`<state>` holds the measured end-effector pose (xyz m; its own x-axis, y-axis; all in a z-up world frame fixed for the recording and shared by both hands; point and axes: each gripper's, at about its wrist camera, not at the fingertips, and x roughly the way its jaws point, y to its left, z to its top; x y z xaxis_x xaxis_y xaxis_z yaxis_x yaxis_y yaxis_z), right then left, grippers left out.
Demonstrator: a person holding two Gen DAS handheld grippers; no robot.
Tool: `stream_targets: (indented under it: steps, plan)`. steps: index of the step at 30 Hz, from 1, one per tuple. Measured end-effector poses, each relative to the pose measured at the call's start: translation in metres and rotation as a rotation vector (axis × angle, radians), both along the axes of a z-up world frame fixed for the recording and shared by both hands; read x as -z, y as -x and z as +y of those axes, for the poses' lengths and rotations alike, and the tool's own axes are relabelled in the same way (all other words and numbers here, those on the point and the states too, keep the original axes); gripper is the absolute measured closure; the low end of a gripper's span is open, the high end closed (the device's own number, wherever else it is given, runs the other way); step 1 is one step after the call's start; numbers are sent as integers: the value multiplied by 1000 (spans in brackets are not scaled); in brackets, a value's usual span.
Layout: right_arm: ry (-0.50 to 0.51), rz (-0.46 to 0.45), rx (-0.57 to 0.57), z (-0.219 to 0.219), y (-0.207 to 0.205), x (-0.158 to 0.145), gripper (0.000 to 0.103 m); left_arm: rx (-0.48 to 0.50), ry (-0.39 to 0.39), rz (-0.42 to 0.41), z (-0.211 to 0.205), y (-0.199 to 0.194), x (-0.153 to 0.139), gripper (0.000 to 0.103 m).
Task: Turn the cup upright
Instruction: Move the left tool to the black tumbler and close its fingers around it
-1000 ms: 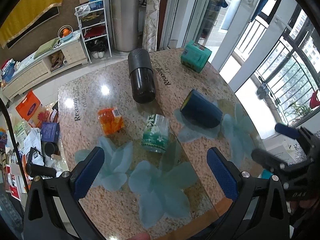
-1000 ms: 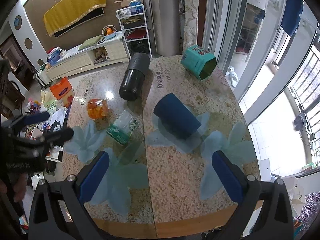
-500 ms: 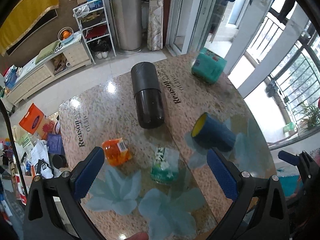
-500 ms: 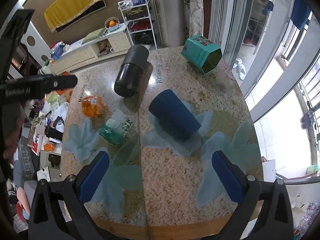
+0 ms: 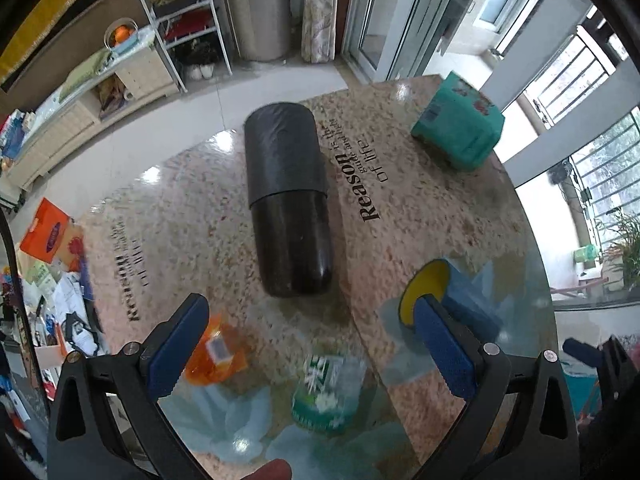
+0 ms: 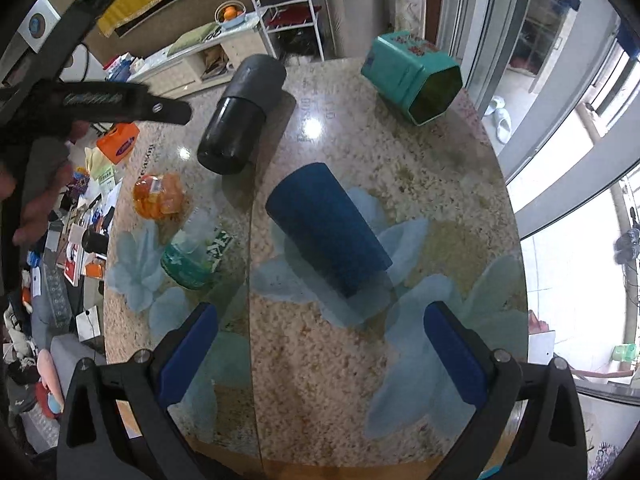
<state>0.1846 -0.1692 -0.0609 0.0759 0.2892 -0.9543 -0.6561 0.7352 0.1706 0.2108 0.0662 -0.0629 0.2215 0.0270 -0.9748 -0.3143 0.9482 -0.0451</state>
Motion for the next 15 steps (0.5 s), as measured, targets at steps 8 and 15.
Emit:
stream_targets:
  steps: [8, 15]
  plan:
    - [23, 63, -24, 1, -22, 22, 0, -40, 52, 105, 21, -36, 58, 0]
    - [32, 79, -40, 4, -39, 31, 0, -71, 62, 173, 40, -61, 95, 0]
